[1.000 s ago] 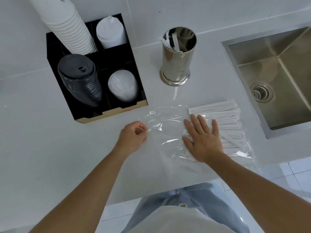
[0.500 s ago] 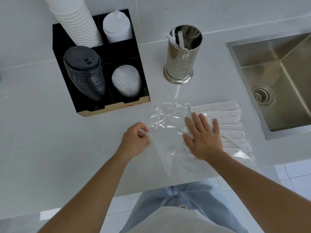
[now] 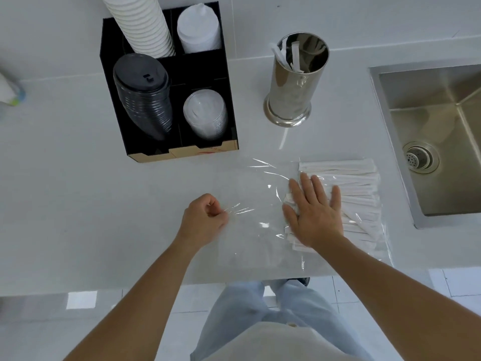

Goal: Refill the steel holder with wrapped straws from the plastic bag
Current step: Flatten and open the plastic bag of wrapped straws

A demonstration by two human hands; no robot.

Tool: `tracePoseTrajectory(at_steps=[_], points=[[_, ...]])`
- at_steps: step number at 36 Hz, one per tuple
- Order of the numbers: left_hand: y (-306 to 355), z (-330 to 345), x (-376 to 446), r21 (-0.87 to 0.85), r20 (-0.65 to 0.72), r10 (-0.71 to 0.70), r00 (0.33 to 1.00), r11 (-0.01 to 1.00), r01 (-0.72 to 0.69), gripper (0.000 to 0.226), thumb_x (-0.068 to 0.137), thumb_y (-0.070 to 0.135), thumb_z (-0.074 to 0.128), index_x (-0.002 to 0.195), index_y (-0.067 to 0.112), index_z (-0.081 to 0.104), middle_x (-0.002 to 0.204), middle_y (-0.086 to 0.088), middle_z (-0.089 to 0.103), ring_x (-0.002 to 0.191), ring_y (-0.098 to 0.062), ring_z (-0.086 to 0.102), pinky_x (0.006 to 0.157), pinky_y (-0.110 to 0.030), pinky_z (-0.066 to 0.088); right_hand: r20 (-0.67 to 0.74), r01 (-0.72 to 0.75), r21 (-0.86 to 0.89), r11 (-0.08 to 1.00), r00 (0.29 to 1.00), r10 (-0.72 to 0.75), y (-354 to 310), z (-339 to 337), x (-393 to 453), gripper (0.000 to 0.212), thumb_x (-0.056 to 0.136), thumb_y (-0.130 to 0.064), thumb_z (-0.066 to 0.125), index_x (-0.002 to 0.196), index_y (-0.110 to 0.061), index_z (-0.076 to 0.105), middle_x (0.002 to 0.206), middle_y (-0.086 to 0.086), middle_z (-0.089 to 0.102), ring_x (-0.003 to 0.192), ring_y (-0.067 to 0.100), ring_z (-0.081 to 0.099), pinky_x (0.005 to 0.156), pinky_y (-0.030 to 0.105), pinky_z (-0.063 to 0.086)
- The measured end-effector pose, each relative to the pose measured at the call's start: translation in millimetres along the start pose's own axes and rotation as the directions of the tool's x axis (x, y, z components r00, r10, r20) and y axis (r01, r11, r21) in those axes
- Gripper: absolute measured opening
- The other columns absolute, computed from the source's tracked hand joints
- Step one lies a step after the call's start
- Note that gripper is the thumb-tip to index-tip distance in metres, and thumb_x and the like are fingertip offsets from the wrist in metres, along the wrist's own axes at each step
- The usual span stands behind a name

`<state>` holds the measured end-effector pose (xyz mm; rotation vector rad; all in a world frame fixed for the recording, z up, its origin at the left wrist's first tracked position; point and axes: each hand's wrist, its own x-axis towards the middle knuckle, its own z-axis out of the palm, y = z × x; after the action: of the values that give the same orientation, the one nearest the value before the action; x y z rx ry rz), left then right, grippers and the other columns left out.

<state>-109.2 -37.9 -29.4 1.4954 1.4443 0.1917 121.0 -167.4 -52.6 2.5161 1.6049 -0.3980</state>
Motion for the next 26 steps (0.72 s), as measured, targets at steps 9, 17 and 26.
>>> tracePoseTrajectory(at_steps=[9, 17, 26], points=[[5, 10, -12, -0.231, -0.071, -0.144, 0.987, 0.965, 0.124, 0.025, 0.075, 0.017, 0.07, 0.091, 0.023, 0.052, 0.068, -0.012, 0.072, 0.055, -0.02, 0.057, 0.058, -0.036, 0.052, 0.025, 0.037, 0.039, 0.999, 0.999, -0.038, 4, 0, 2, 0.066, 0.096, -0.056, 0.01, 0.156, -0.027, 0.006, 0.164, -0.002, -0.002, 0.149, 0.019, -0.005, 0.114, 0.057, -0.006], [-3, 23, -47, -0.639, 0.073, -0.307, 0.949, 0.716, 0.281, 0.036, 0.085, 0.014, 0.072, 0.115, 0.019, 0.052, 0.081, -0.013, 0.066, 0.071, -0.023, 0.059, 0.08, -0.04, 0.059, 0.07, 0.034, 0.181, 0.983, 0.996, -0.047, 7, -13, 8, 0.064, 0.097, -0.052, 0.016, 0.155, -0.027, 0.007, 0.164, -0.005, 0.002, 0.149, 0.016, 0.0, 0.115, 0.055, 0.001], [-25, 42, -85, -0.762, 0.179, -0.291, 0.94, 0.563, 0.32, 0.029, 0.088, 0.029, 0.07, 0.112, 0.013, 0.068, 0.082, -0.004, 0.073, 0.066, -0.013, 0.066, 0.06, -0.028, 0.056, 0.018, 0.103, 0.319, 0.942, 0.993, -0.114, 42, -48, 28, 0.049, 0.094, -0.024, 0.043, 0.142, -0.021, 0.037, 0.142, 0.0, 0.041, 0.124, 0.028, 0.047, 0.09, 0.042, 0.04]])
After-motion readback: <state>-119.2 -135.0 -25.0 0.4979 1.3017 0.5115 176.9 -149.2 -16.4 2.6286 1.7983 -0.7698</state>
